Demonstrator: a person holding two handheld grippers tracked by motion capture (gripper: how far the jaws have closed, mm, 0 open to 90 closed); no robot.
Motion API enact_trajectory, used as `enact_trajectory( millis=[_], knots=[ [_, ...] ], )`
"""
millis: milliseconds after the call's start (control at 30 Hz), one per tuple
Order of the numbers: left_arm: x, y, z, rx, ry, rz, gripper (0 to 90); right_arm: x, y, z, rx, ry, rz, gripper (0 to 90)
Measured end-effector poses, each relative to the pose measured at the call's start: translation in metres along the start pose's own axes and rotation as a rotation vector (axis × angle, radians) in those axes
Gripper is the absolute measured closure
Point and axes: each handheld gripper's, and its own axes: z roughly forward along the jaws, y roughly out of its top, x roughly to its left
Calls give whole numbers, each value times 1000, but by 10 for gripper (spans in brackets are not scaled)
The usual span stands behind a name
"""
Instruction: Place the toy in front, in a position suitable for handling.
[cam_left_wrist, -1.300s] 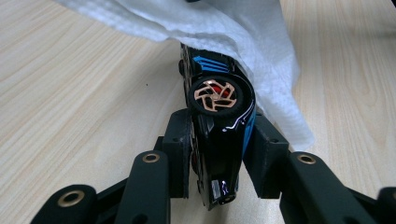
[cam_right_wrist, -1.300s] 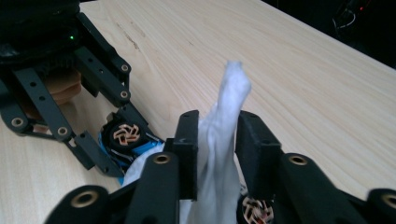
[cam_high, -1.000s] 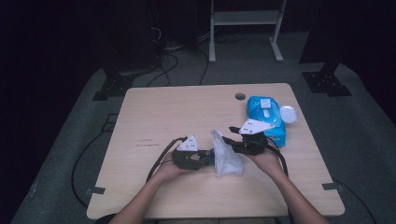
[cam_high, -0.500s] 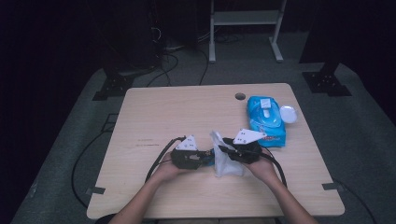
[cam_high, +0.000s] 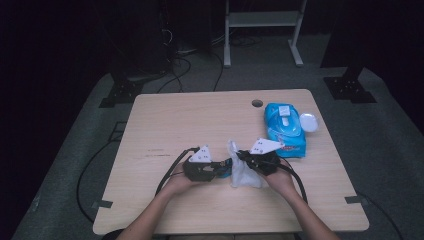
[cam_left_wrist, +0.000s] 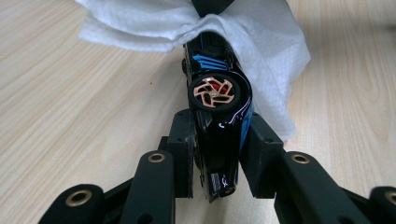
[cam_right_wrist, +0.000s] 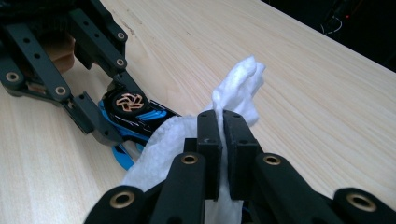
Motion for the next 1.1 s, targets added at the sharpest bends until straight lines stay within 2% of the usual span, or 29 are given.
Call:
enact_trajectory(
  millis=[67, 100, 167, 233, 300, 367, 500, 567, 600, 733, 800, 867, 967, 1100],
  knots=[
    [0, 0, 0, -1, 0, 0, 672, 1, 0, 1, -1, 6, 8, 857],
    [0, 0, 1, -6, -1, -5, 672, 7, 3, 5, -12, 55, 34, 858],
    [0, 0, 1, -7, 0, -8, 672, 15, 7, 11, -25, 95, 43, 857],
    [1, -1, 0, -6, 1, -17, 670, 24, 11, 16, -32, 107, 29, 858],
    [1, -1, 0, -10, 2, -17, 670, 27, 13, 18, -34, 122, 25, 859],
    [0, -1, 0, -9, 6, -9, 671, 25, 13, 17, -31, 106, 11, 861],
    [0, -1, 1, -10, 5, -9, 671, 14, 8, 11, 1, 29, 8, 864],
    [0, 0, 1, -8, 5, -3, 671, 12, 6, 10, -9, 39, 39, 863],
    [0, 0, 1, -7, 5, 0, 670, 14, 7, 10, -8, 42, 38, 864],
    [0, 1, 2, -5, 7, 1, 670, 26, 15, 17, -28, 120, 51, 864],
    [1, 0, 2, -9, 5, -6, 670, 36, 20, 24, -34, 150, 35, 863],
    [2, -1, 1, -10, 2, -14, 671, 40, 22, 27, -25, 133, -12, 863],
    [1, -1, 0, -11, 7, -10, 672, 34, 19, 23, -15, 103, -23, 863],
    [0, 0, 3, -15, 7, -12, 678, 24, 14, 15, -8, 65, -6, 864]
  ],
)
